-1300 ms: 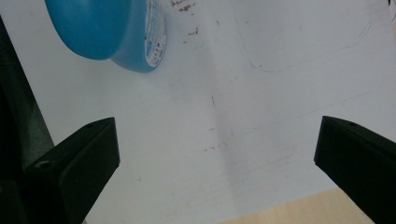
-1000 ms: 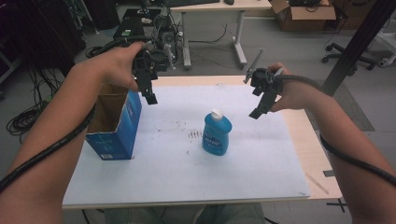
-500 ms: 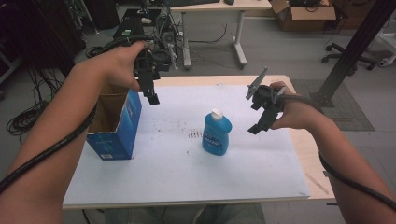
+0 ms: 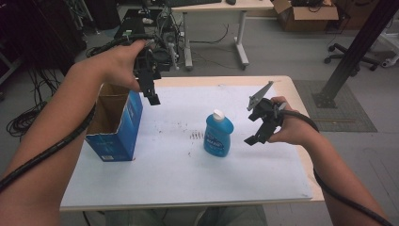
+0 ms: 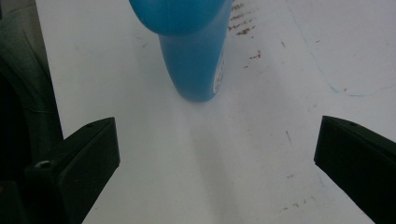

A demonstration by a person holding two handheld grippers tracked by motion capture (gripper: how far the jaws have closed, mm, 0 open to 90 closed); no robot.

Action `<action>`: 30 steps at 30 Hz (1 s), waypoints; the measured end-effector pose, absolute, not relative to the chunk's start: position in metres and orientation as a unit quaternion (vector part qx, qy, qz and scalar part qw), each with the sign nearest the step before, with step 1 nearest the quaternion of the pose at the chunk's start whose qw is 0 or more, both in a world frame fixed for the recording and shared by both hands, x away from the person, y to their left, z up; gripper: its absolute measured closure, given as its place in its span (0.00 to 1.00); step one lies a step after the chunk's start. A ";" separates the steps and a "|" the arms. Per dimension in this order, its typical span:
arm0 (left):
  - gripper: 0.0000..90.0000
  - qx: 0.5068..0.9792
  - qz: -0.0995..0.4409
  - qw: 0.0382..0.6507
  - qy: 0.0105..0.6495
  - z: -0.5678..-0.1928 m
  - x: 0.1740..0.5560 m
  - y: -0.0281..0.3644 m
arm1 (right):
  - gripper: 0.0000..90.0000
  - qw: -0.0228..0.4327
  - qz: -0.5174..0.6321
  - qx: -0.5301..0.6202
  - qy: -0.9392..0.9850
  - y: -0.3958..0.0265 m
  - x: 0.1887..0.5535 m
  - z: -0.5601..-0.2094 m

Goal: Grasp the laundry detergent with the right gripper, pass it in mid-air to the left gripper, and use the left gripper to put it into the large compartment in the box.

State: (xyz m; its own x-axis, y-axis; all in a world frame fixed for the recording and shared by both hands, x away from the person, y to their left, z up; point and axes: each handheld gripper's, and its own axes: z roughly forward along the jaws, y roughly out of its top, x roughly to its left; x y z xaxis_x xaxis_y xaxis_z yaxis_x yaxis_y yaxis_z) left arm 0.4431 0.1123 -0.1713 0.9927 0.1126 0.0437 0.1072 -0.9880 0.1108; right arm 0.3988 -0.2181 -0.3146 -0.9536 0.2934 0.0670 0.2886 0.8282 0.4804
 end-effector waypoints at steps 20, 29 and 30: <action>0.00 0.997 0.023 0.054 0.050 -0.172 0.440 0.106 | 0.00 0.026 0.347 0.195 0.917 -0.225 0.384 -0.358; 0.00 0.997 0.021 0.050 0.049 -0.174 0.440 0.106 | 0.00 0.040 0.390 0.207 0.896 -0.220 0.380 -0.375; 0.00 0.997 0.021 0.050 0.049 -0.174 0.440 0.106 | 0.00 0.039 0.392 0.208 0.895 -0.220 0.380 -0.376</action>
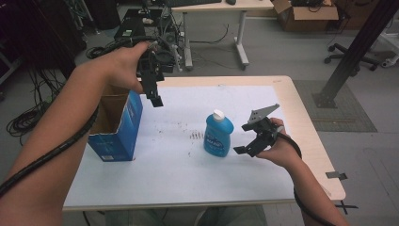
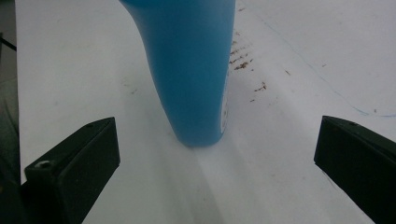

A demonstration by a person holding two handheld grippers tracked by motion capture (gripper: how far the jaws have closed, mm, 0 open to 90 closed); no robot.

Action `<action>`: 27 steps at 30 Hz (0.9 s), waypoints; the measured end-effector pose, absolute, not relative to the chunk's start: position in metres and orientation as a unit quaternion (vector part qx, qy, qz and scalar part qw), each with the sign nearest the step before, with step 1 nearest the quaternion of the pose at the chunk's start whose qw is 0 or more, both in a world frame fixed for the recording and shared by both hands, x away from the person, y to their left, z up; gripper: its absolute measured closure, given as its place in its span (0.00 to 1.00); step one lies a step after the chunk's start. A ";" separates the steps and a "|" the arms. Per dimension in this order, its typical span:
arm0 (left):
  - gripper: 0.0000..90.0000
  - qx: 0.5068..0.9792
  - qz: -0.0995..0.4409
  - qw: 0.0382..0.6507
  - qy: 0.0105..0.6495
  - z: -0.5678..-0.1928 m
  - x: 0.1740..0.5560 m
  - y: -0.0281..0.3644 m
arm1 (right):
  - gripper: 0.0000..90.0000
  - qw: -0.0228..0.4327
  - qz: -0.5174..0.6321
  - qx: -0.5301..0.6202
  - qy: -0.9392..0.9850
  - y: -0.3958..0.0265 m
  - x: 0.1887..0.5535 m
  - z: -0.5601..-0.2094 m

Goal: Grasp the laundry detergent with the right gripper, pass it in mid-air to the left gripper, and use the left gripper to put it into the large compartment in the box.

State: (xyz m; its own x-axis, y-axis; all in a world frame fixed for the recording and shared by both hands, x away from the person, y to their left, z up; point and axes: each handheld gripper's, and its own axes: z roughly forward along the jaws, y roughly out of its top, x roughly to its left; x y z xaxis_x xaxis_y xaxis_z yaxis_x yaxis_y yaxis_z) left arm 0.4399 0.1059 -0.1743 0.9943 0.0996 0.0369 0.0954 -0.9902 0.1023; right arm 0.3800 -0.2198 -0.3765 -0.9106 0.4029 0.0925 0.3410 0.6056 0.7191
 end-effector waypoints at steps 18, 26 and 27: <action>0.00 0.997 0.014 0.048 0.050 -0.180 0.442 0.108 | 0.00 0.042 0.430 0.232 0.871 -0.212 0.377 -0.403; 0.00 0.997 0.014 0.049 0.050 -0.181 0.441 0.110 | 0.00 0.047 0.443 0.236 0.863 -0.210 0.375 -0.406; 0.00 0.997 0.015 0.050 0.050 -0.181 0.441 0.110 | 0.00 0.048 0.441 0.237 0.864 -0.209 0.375 -0.407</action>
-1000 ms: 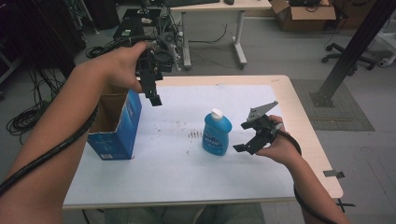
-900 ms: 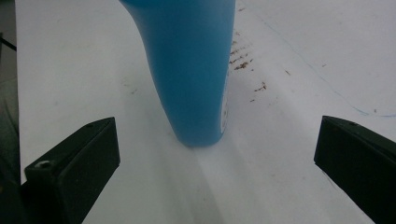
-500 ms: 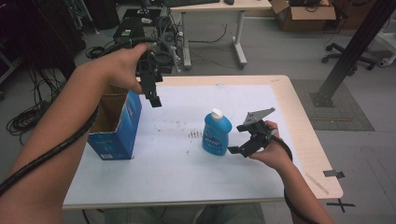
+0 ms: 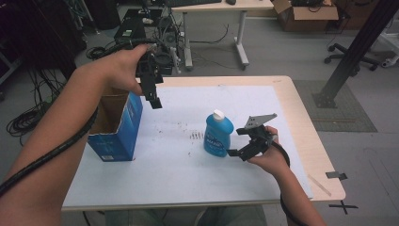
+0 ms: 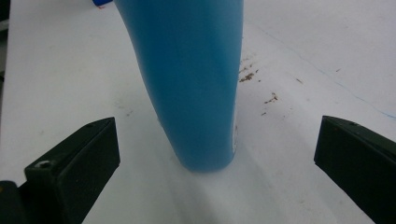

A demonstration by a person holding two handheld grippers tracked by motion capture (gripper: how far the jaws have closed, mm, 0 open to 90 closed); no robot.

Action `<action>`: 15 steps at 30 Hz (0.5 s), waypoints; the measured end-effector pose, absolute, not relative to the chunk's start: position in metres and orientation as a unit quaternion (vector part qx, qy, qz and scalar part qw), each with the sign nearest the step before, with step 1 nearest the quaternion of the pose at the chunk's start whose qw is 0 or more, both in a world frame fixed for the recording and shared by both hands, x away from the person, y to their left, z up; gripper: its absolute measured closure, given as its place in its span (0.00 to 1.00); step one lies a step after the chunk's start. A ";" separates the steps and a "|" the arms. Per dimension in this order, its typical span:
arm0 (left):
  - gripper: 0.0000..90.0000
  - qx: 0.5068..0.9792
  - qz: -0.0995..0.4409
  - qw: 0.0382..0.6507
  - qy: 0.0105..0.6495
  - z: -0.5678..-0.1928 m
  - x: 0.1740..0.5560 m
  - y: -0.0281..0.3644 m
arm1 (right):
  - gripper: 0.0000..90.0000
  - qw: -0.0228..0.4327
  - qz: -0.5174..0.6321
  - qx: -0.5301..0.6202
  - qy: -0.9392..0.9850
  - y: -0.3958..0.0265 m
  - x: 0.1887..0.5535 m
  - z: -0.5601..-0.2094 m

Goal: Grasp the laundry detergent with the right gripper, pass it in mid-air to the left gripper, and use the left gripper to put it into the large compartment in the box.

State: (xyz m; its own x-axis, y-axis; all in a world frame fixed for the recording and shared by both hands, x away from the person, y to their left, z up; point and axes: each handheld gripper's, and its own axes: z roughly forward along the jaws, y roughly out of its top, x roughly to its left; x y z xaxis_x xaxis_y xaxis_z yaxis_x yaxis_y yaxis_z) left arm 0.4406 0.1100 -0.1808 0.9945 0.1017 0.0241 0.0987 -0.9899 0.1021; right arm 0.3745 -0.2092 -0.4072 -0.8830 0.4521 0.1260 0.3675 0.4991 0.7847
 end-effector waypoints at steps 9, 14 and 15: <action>0.00 0.997 0.015 0.052 0.052 -0.181 0.439 0.115 | 0.00 0.049 0.452 0.239 0.858 -0.204 0.374 -0.414; 0.00 0.997 0.016 0.053 0.055 -0.181 0.438 0.119 | 0.00 0.053 0.460 0.236 0.854 -0.198 0.375 -0.415; 0.00 0.997 0.016 0.054 0.055 -0.181 0.438 0.119 | 0.00 0.053 0.462 0.236 0.854 -0.197 0.374 -0.415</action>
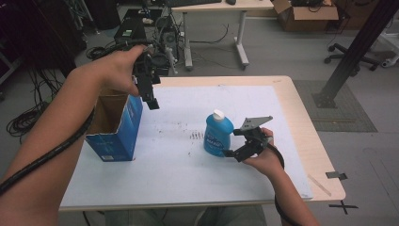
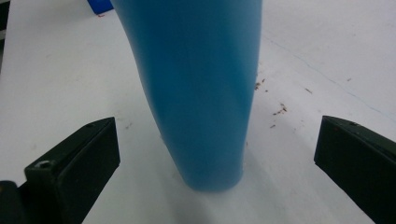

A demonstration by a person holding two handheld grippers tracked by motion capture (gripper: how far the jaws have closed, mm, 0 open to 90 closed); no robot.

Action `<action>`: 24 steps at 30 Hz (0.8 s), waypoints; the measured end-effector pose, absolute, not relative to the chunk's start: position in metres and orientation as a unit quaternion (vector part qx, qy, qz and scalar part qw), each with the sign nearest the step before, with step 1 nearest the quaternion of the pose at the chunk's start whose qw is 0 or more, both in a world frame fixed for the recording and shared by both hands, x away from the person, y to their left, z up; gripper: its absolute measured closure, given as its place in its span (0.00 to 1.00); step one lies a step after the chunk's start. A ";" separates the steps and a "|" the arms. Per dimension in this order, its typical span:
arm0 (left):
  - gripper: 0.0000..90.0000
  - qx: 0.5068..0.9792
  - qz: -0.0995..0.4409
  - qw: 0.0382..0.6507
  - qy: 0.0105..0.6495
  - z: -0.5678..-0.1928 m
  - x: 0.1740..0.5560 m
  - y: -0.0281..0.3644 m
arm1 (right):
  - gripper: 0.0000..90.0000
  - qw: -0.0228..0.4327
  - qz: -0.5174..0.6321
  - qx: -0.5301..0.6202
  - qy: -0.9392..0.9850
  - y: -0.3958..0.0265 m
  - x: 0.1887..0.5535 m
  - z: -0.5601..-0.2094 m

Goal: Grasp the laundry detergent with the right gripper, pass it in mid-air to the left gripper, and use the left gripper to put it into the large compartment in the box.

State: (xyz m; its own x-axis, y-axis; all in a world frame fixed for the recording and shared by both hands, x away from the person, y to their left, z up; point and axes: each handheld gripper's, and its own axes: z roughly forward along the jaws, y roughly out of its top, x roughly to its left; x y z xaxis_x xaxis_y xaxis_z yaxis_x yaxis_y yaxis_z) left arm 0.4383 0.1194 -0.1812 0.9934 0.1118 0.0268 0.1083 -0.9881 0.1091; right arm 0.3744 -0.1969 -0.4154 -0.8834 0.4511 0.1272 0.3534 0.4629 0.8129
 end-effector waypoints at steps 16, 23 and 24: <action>0.00 0.997 0.019 0.052 0.057 -0.181 0.433 0.125 | 0.00 0.072 0.494 0.237 0.833 -0.182 0.370 -0.422; 0.00 0.996 0.022 0.055 0.061 -0.180 0.431 0.128 | 0.00 0.078 0.501 0.245 0.827 -0.180 0.370 -0.428; 0.00 0.996 0.023 0.054 0.061 -0.180 0.431 0.128 | 0.00 0.080 0.503 0.246 0.825 -0.180 0.370 -0.428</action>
